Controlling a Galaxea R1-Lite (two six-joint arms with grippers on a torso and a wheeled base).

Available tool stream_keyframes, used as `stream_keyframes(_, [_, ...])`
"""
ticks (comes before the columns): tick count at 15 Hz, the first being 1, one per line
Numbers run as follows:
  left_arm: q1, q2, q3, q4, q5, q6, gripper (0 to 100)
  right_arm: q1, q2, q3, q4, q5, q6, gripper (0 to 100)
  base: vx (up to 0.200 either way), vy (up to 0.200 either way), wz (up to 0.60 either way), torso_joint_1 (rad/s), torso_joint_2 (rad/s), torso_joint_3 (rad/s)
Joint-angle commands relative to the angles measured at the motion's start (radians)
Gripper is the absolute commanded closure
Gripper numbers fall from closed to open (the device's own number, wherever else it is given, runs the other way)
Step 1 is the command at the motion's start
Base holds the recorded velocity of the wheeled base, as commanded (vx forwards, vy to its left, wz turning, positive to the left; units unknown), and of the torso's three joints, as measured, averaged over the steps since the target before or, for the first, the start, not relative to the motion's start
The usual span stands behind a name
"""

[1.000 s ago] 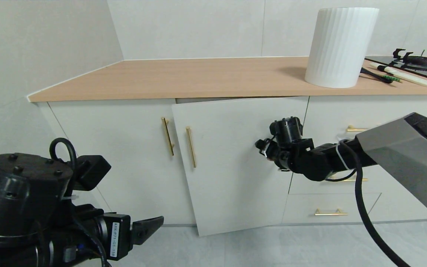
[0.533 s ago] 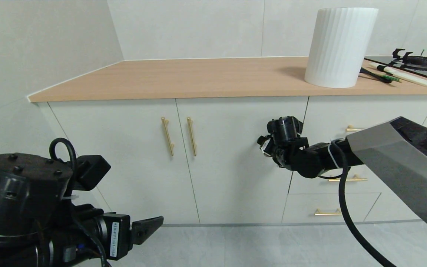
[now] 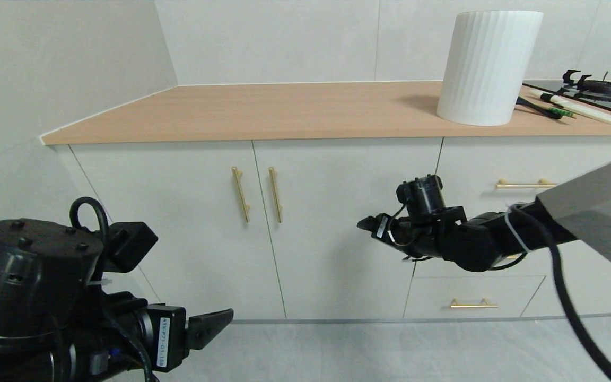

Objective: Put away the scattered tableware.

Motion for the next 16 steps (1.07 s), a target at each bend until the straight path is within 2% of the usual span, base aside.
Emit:
stream_keyframes(1, [0.0, 0.0, 0.0, -0.001, 0.0, 0.0, 0, 0.002, -0.177, 0.16, -0.015, 0.12, -0.071, 0, 0.0, 0.0, 0.0, 0.0, 0.0, 0.0])
stream_keyframes(5, [0.001, -0.02, -0.003, -0.001, 0.003, 0.0, 0, 0.002, -0.252, 0.213, -0.029, 0.046, -0.129, 0, 0.0, 0.0, 0.0, 0.0, 0.0, 0.0])
stream_keyframes(8, [0.029, -0.098, 0.0, -0.001, 0.037, 0.015, 0, -0.002, -0.436, 0.327, -0.03, -0.056, -0.235, 0, 0.0, 0.0, 0.0, 0.0, 0.0, 0.0])
stream_keyframes(11, [0.118, -0.281, 0.078, -0.003, 0.039, 0.139, 0, -0.007, -0.752, 0.502, -0.029, -0.165, -0.341, 0, 0.0, 0.0, 0.0, 0.0, 0.0, 0.0])
stream_keyframes(14, [0.204, -0.516, 0.156, -0.003, 0.039, 0.291, 0, -0.008, -1.085, 0.666, -0.026, -0.274, -0.411, 0, 0.0, 0.0, 0.0, 0.0, 0.0, 0.0])
stream_keyframes(15, [0.228, -0.585, 0.166, -0.003, 0.039, 0.322, 0, -0.013, -1.191, 0.706, -0.015, -0.28, -0.427, 0, 0.0, 0.0, 0.0, 0.0, 0.0, 0.0])
stream_keyframes(16, [0.26, -0.652, 0.166, -0.003, 0.039, 0.353, 0, -0.062, -1.281, 0.749, -0.014, -0.279, -0.448, 0, 0.0, 0.0, 0.0, 0.0, 0.0, 0.0])
